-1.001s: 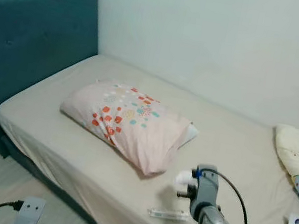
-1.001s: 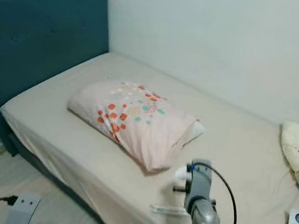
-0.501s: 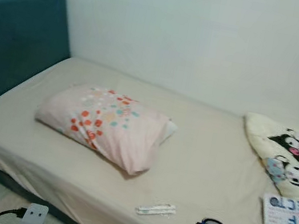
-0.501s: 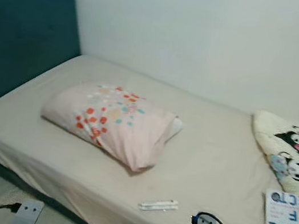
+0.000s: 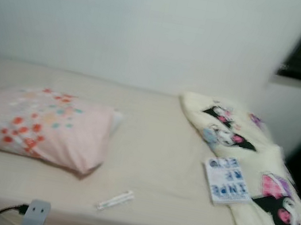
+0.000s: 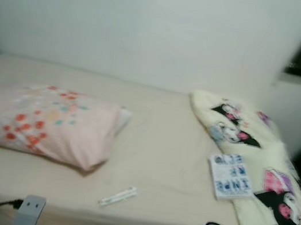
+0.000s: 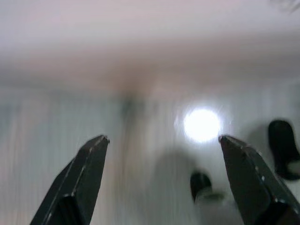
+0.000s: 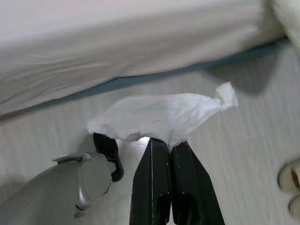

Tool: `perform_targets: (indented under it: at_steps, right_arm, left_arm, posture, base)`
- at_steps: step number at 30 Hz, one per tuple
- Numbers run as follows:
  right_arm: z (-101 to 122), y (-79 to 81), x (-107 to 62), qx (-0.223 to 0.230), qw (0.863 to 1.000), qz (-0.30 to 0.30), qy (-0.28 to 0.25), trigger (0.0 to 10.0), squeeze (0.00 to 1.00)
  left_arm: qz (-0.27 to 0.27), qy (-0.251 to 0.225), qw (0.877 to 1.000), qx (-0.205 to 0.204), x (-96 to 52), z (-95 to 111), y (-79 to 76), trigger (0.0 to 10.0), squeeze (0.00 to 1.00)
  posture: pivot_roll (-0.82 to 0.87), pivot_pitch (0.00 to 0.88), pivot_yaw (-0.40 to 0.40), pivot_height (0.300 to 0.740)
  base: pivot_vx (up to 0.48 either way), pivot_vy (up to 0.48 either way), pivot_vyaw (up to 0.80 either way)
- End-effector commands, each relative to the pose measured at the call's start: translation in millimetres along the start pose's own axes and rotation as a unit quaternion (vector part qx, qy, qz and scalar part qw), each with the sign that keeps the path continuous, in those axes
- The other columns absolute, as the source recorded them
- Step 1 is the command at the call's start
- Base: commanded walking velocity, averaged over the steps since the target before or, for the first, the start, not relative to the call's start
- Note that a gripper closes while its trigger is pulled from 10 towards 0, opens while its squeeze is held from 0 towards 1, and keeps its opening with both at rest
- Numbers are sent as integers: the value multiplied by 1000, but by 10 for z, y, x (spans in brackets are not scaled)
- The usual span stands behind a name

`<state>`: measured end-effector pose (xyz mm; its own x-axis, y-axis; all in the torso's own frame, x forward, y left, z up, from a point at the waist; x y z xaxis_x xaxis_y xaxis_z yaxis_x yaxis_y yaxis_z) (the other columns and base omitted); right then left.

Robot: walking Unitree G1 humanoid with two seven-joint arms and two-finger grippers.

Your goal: Clean up the room

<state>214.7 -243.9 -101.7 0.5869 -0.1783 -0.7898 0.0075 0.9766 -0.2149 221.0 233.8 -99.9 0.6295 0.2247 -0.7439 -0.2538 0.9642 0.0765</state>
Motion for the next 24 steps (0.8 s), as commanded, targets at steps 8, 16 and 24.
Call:
perform_targets:
  at_steps: [8,16,24]
  right_arm:
    - [273,51,26,-13,999,3,-44,10000,0]
    - [437,64,30,-21,997,9,-72,10000,0]
    - [751,88,28,-26,993,18,-117,10000,0]
  left_arm:
    - [3,-21,1000,-6,19,139,49,10000,0]
    - [13,-28,999,-24,22,168,39,10000,0]
    - [5,-65,997,-50,55,457,14,10000,0]
  posture:
    - [21,0,-52,739]
    - [24,0,-55,739]
    - [28,0,-52,739]
  base:
    - [0,-96,-471]
    - [0,-480,0]
    - [0,0,0]
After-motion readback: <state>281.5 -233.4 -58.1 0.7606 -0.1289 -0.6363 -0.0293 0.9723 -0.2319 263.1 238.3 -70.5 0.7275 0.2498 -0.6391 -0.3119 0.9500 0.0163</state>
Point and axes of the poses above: a point about 5 cm out from each wrist's last joint towards the gripper, its own x axis pointing out of the wrist towards the gripper, its own z axis along the axis of the wrist's last joint, y = z × x, the point moved 4 cm from there along x, pointing out of the wrist towards the gripper, and after that the axes turned 12 degrees about -x, right-handed, at the moved point
